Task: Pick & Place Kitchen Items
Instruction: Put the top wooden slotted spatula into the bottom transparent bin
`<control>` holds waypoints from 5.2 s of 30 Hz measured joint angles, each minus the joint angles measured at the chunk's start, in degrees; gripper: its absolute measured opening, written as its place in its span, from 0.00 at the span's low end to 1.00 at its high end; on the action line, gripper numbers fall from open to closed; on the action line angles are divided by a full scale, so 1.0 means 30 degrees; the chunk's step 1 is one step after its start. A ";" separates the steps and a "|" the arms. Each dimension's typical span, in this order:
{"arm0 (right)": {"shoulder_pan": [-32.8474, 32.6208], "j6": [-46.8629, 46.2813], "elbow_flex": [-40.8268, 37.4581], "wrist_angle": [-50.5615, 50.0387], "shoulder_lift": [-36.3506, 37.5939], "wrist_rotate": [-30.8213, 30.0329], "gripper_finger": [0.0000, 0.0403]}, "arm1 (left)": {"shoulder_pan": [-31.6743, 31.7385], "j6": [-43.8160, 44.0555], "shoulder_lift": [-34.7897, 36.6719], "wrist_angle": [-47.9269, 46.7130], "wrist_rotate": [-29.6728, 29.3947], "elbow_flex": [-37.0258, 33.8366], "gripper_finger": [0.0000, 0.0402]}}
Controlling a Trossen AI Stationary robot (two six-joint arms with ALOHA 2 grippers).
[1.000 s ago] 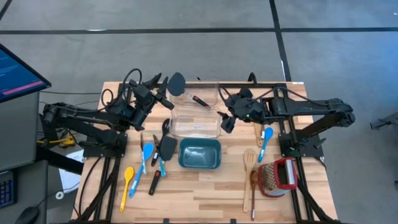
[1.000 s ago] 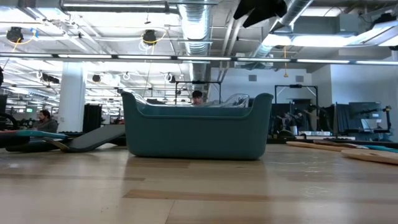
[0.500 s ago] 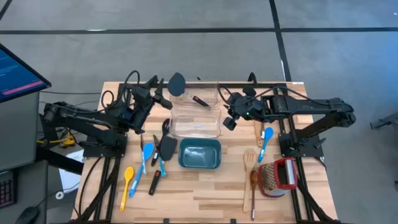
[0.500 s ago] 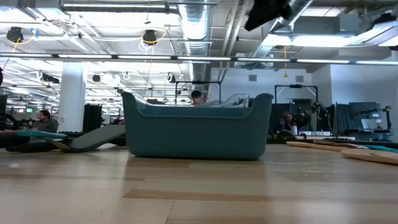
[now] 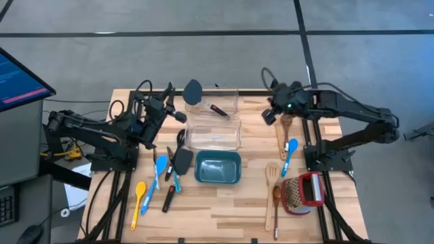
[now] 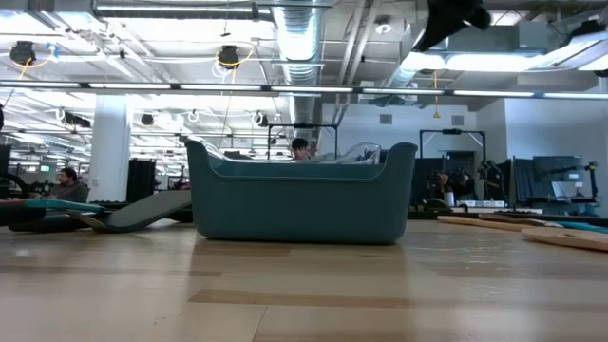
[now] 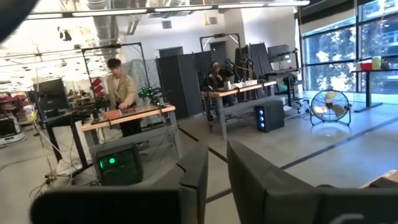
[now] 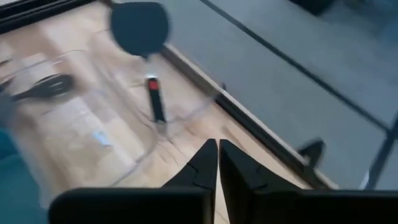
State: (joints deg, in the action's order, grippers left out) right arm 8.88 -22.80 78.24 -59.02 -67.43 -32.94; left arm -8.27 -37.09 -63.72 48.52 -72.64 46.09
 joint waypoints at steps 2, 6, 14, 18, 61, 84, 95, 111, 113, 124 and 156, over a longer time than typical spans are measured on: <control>0.0690 -0.1353 0.0000 -0.0874 0.0284 0.0038 0.01 | 0.0000 -0.0045 0.0102 -0.0095 0.0129 0.0000 0.06; 0.1659 -0.3681 0.0000 -0.2737 0.0380 0.0062 0.02 | 0.0000 -0.0045 0.0173 -0.0082 0.1073 0.0000 0.01; 0.2708 -0.6218 -0.0007 -0.4318 -0.0892 0.1531 0.00 | -0.0036 0.1348 0.1405 -0.5106 0.3939 0.0000 0.01; 0.3183 -0.5999 -0.0007 -0.4086 -0.1721 0.1687 0.00 | 0.0636 0.5376 0.3313 -1.0140 0.8865 0.0000 0.02; 0.7724 -0.5336 -0.8153 0.0737 -0.2023 0.8368 0.00 | 0.5413 1.0047 0.7116 -1.7763 1.8375 0.0000 0.01; 0.8387 -0.6937 -1.2537 0.4539 -0.2023 0.8448 0.42 | 0.5413 1.0678 0.7116 -1.7736 1.8382 0.0000 0.01; 0.8380 -0.6939 -1.3879 0.7073 -0.2030 0.8462 0.34 | 0.5413 1.0677 0.7116 -1.7736 1.8382 0.0000 0.01; 0.7914 -0.7293 -1.4098 0.7582 -0.4053 0.8165 0.39 | 0.5406 1.0678 0.7116 -1.7736 1.8382 0.0000 0.01; 0.7659 -0.7322 -1.4069 0.7760 -0.5110 0.8014 0.39 | 0.5406 1.0678 0.7116 -1.7736 1.8382 0.0000 0.01; 0.6892 -0.7437 -1.4021 0.7952 -0.6002 0.6966 0.25 | 0.5406 1.0678 0.7116 -1.7744 1.8382 0.0000 0.01; 0.7098 -0.7724 -1.4109 0.8900 -0.0763 0.6921 0.14 | 0.5406 1.0678 0.7116 -1.7744 1.8382 0.0000 0.01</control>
State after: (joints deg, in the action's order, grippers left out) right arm 30.17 -45.97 35.91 -32.32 -69.71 -12.18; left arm 7.94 -5.06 -42.37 -4.71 -17.50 46.09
